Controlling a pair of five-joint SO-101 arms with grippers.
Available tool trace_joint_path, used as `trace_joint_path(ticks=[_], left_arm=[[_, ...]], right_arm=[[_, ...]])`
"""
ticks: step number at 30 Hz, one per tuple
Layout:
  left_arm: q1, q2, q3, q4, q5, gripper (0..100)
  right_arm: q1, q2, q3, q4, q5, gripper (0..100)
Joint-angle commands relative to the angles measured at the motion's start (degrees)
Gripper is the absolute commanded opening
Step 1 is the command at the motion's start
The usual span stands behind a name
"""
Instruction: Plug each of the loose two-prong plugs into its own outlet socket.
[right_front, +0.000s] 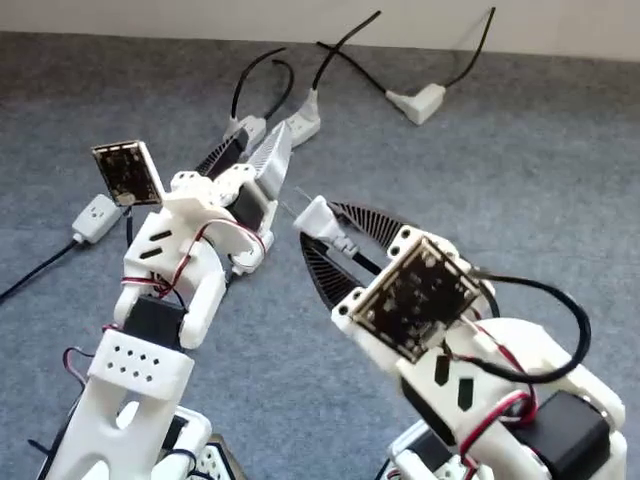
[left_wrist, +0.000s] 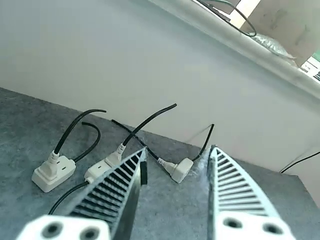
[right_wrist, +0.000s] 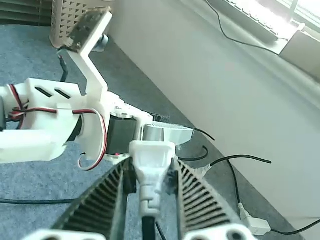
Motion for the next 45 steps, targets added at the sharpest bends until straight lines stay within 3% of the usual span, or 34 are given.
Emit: trace_joint_path(ticks=[1, 15, 31, 45], left_arm=[[-2.9, -0.7, -2.9, -1.1, 0.0, 21], [-3.3, -0.7, -5.1, -1.1, 0.1, 21], [6.2, -0.2, 1.3, -1.2, -0.2, 21], [7.7, -0.1, 3.3, -1.2, -0.1, 21]], right_arm=[[0.7, 1.4, -2.1, -0.2, -0.2, 1.5], [5.4, 20.4, -2.0, -2.6, -0.2, 1.5], [3.1, 10.8, -1.9, -2.2, -0.6, 1.5], [3.2, 10.2, -1.9, -2.2, -0.6, 1.5]])
